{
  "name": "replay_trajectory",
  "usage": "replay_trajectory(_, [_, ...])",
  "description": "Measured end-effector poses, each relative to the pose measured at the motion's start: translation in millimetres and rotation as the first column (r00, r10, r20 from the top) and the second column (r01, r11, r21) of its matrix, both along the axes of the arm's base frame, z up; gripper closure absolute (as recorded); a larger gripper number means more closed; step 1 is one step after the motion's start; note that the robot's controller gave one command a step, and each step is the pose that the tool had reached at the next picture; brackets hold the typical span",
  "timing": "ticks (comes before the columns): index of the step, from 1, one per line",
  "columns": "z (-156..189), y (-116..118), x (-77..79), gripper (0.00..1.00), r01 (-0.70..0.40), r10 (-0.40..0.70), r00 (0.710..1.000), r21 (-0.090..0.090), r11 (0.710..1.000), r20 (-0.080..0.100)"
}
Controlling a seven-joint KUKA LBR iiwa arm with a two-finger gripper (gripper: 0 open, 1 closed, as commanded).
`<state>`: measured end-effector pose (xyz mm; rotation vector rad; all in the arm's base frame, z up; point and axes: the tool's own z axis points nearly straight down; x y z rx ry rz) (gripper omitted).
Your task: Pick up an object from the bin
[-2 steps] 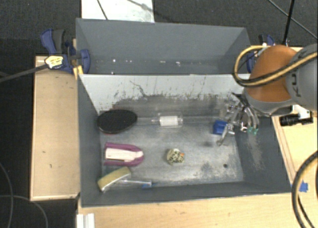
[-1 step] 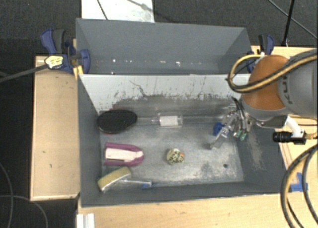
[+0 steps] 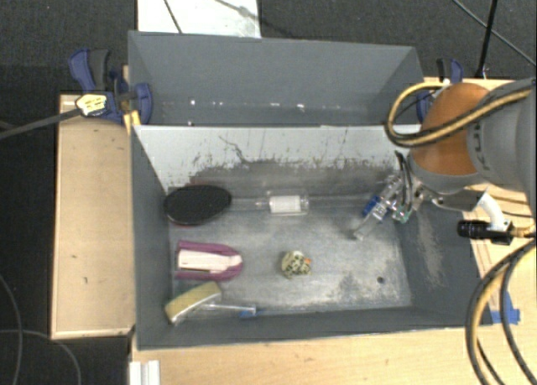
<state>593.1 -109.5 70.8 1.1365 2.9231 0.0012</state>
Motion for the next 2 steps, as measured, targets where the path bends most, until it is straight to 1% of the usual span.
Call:
replay_trajectory(1, [0, 0, -0.1, 1.00, -0.005, 0.005, 1.000, -0.001, 1.000, -0.001])
replay_trajectory(2, [81, -1, 2.3, 1.00, -0.012, 0.012, 1.000, -0.001, 1.000, 0.005])
